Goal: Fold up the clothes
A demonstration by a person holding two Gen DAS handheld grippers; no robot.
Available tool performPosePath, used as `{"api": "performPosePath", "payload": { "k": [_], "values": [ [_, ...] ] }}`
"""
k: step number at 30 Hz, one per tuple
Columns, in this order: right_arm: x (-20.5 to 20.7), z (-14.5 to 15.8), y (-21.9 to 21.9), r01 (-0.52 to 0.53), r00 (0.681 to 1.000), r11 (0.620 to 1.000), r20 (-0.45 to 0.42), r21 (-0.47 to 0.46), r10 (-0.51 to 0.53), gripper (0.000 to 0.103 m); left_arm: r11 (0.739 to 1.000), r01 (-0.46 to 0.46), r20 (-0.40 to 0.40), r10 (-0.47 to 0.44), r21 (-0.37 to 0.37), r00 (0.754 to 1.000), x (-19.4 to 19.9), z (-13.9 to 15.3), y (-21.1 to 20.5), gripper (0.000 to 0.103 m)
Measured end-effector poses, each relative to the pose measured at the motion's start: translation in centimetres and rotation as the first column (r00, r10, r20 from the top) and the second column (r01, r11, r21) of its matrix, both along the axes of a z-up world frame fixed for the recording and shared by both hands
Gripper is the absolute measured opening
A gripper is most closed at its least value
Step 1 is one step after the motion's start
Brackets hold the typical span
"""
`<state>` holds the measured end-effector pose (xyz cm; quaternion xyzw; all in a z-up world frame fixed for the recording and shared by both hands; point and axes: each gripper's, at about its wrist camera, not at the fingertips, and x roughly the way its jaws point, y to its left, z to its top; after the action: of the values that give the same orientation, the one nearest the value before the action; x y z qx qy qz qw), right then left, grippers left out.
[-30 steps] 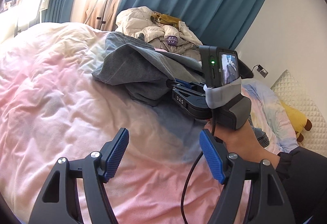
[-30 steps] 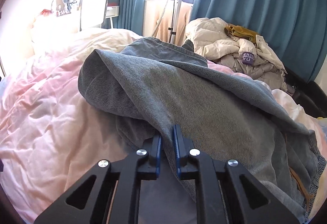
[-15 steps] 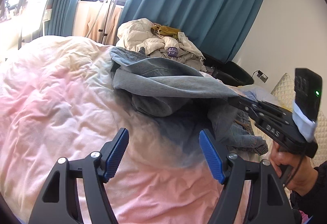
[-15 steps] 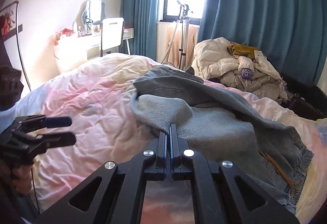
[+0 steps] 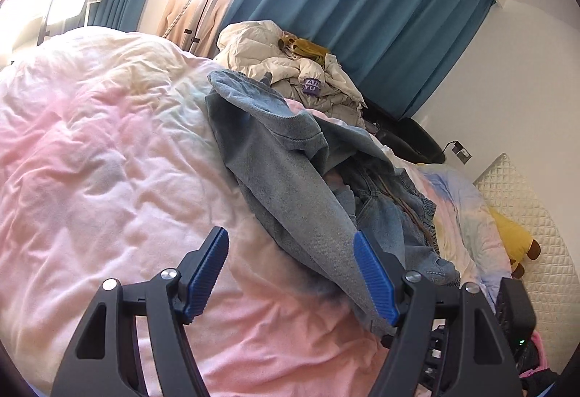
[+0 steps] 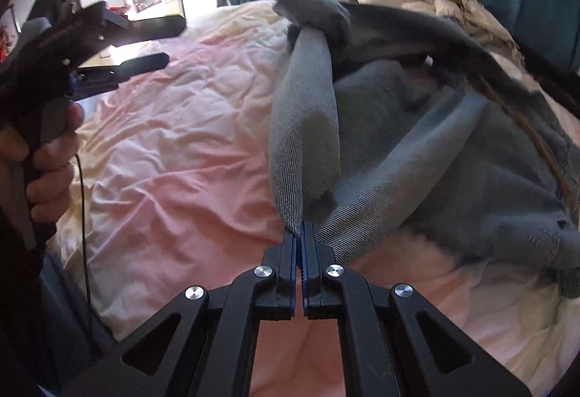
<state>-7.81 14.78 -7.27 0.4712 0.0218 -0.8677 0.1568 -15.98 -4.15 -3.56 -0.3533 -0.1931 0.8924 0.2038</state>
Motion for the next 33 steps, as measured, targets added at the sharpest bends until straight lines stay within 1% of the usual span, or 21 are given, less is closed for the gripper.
{"api": "performPosePath", "payload": {
  "k": [1,3,5,7,8,10,11,12,13,15,19,21,23,26,31,33],
  "values": [
    [-0.2,-0.7,0.3,0.014,1.0,1.0,0.016,-0.021,-0.013,0.002,1.0,0.0,0.012,0.0,0.001,1.0,-0.2,-0.3,0.2,0.074],
    [-0.1,-0.8,0.8,0.023,1.0,0.998,0.011,-0.062,-0.022,0.004,1.0,0.001,0.029,-0.001,-0.004,1.0,-0.3,-0.8,0.5,0.074],
    [0.2,0.2,1.3,0.025,0.999,0.994,-0.016,-0.105,-0.027,0.005,1.0,0.002,0.033,-0.002,-0.019,0.999,-0.4,-1.0,0.8,0.074],
    [0.6,1.6,2.1,0.034,0.998,0.987,-0.052,-0.156,-0.043,0.009,0.999,0.01,0.03,-0.009,-0.04,1.0,-0.4,-1.0,1.1,0.074],
    [0.8,2.3,2.3,0.034,0.996,0.986,-0.077,-0.166,-0.048,0.009,0.999,0.015,0.029,-0.014,-0.043,0.999,-0.4,-1.1,1.3,0.074],
    [1.5,3.7,2.5,0.025,0.989,0.985,-0.14,-0.169,-0.049,0.024,0.999,0.02,0.04,-0.018,-0.029,0.999,-0.8,-1.4,1.2,0.074],
    [1.8,4.5,2.4,0.014,0.984,0.985,-0.172,-0.172,-0.045,0.028,1.0,0.022,0.045,-0.021,-0.021,0.999,-0.9,-1.6,1.1,0.074],
    [2.1,5.0,2.3,0.003,0.979,0.985,-0.202,-0.173,-0.038,0.039,1.0,0.017,0.056,-0.017,-0.01,0.998,-1.2,-1.9,0.9,0.074],
    [2.3,5.4,2.2,-0.005,0.974,0.986,-0.223,-0.17,-0.033,0.045,1.0,0.012,0.068,-0.012,0.005,0.998,-1.6,-2.3,0.7,0.074],
    [2.1,5.9,1.9,-0.019,0.969,0.985,-0.246,-0.172,-0.024,0.045,0.999,-0.003,0.092,0.0,0.036,0.996,-2.7,-3.0,0.3,0.074],
    [0.0,5.0,1.8,-0.012,0.972,0.975,-0.232,-0.22,-0.04,0.045,0.994,-0.057,0.14,0.043,0.092,0.989,-6.1,-4.3,-0.7,0.074],
    [-1.3,4.2,2.0,0.007,0.975,0.974,-0.214,-0.228,-0.058,0.045,0.989,-0.096,0.161,0.076,0.117,0.984,-8.1,-4.9,-1.4,0.073],
    [-2.5,3.2,2.2,0.029,0.978,0.972,-0.194,-0.235,-0.076,0.045,0.981,-0.137,0.165,0.114,0.138,0.98,-10.3,-5.7,-2.2,0.074],
    [-3.6,2.4,2.7,0.041,0.982,0.961,-0.168,-0.274,-0.09,0.045,0.97,-0.194,0.187,0.166,0.147,0.968,-14.1,-7.0,-3.3,0.073],
    [-4.6,1.6,3.8,0.054,0.982,0.935,-0.15,-0.349,-0.113,0.045,0.968,-0.216,0.197,0.188,0.131,0.962,-20.0,-8.7,-3.9,0.073],
    [-5.2,1.1,4.2,0.062,0.984,0.921,-0.132,-0.385,-0.122,0.045,0.964,-0.205,0.192,0.171,0.169,0.966,-21.9,-9.1,-3.7,0.073]
  ]
}}
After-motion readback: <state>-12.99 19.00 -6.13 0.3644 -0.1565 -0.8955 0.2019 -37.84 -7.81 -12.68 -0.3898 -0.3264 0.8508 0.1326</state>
